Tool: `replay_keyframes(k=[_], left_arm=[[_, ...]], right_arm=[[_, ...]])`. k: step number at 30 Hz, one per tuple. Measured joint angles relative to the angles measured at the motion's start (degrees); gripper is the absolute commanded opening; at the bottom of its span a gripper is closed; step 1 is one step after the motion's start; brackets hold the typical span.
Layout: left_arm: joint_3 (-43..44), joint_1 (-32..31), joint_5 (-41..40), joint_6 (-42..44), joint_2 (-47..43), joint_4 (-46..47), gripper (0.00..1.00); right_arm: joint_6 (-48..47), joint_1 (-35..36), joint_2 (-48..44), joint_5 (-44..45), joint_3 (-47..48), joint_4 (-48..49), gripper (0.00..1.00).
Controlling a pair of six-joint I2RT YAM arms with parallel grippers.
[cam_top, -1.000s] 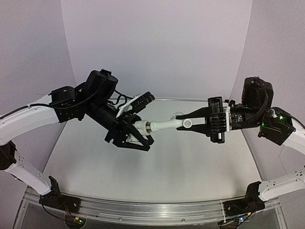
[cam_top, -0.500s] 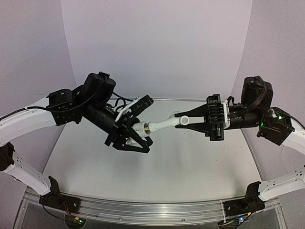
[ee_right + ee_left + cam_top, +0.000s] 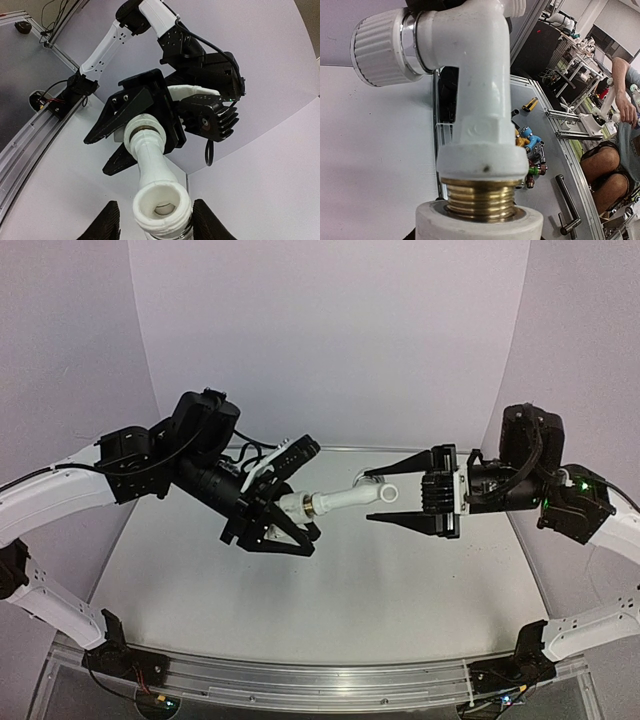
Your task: Install the water faucets
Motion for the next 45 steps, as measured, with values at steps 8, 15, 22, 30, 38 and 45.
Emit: replay_keyframes(k=[8, 15, 22, 30, 38, 45], left_arm=[[0.0, 0.1, -0.4, -1.8, 0.2, -0.1, 0.00], [0.5, 0.1, -0.4, -3.2, 2.1, 0.2, 0.00], [0.5, 0.1, -0.9, -4.7, 2.8, 0.4, 0.00], [0.8, 0.2, -2.3, -6.6, 2.8, 0.4, 0.00], [0.8, 0.7, -2.9, -7.6, 2.8, 0.4, 0.00], [2.0, 0.7, -2.5, -7.6, 4.4, 0.2, 0.00]], right_arm=[[-2.8, 0.0, 1.7, 2.2, 0.8, 0.0, 0.45], [-4.2, 0.0, 4.6, 3.8, 2.1, -1.7, 0.44], [-5.6, 0.0, 5.7, 6.1, 2.8, -2.7, 0.49], [-5.5, 0.1, 5.5, 6.8, 3.4, -3.9, 0.56], [-4.9, 0.1, 5.0, 5.9, 4.2, -5.7, 0.46], [-5.6, 0.1, 4.9, 5.3, 4.6, -6.3, 0.35]])
